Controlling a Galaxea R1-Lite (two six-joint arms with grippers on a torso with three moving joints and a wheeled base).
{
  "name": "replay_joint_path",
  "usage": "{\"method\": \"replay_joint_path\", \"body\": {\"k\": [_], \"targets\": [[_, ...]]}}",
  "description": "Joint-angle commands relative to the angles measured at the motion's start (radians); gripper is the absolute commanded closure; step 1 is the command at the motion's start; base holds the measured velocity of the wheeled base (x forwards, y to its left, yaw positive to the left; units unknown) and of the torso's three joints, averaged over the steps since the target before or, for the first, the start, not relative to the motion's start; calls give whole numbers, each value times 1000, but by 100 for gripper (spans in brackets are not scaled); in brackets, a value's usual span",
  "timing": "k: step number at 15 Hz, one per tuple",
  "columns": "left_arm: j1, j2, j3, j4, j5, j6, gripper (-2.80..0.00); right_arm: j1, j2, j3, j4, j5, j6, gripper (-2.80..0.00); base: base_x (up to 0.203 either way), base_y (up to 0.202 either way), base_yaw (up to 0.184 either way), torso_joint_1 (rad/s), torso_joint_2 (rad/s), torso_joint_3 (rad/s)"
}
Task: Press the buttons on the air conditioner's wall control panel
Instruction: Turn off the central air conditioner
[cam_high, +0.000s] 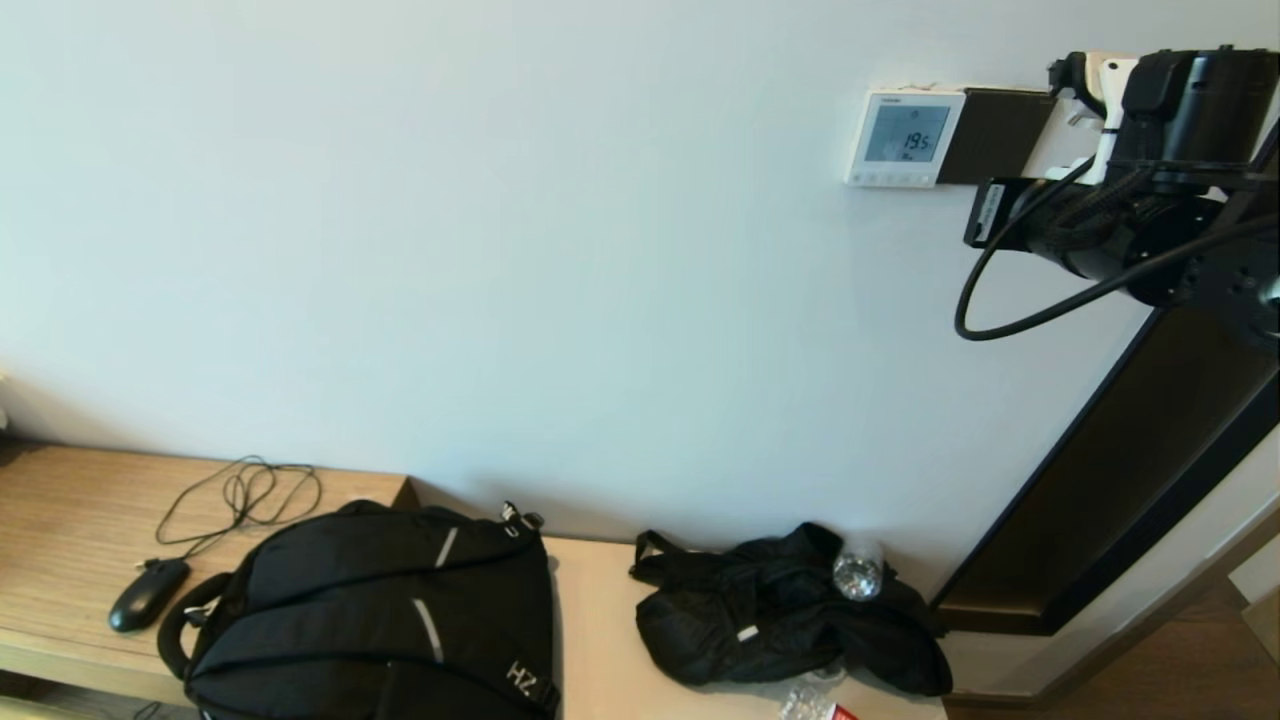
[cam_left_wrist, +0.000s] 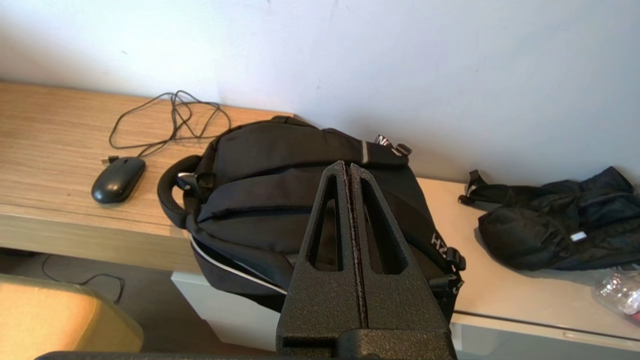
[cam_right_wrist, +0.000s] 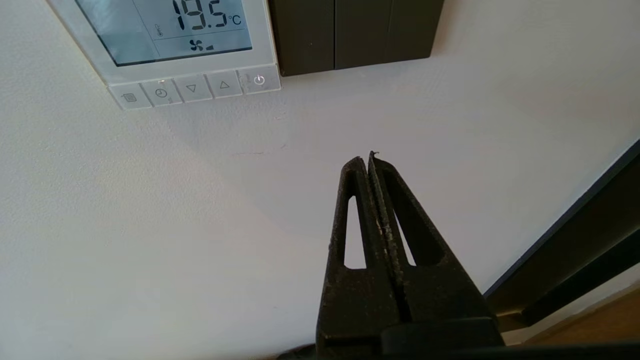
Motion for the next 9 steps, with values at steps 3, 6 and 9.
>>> {"method": "replay_joint_path", "body": {"k": [3,6,9], "targets": [[0,0,0,0,1,-1,0,4,119,-111,-2,-11,0,0,0,0,0,0,0,0],[0,0,0,0,1,-1,0,6,166,-176,-2,-28,-1,0,0,0,0,0,0,0],[2,0,0,0,1,-1,0,25,174,-193,-2,-30,-1,0,0,0,0,0,0,0]]}}
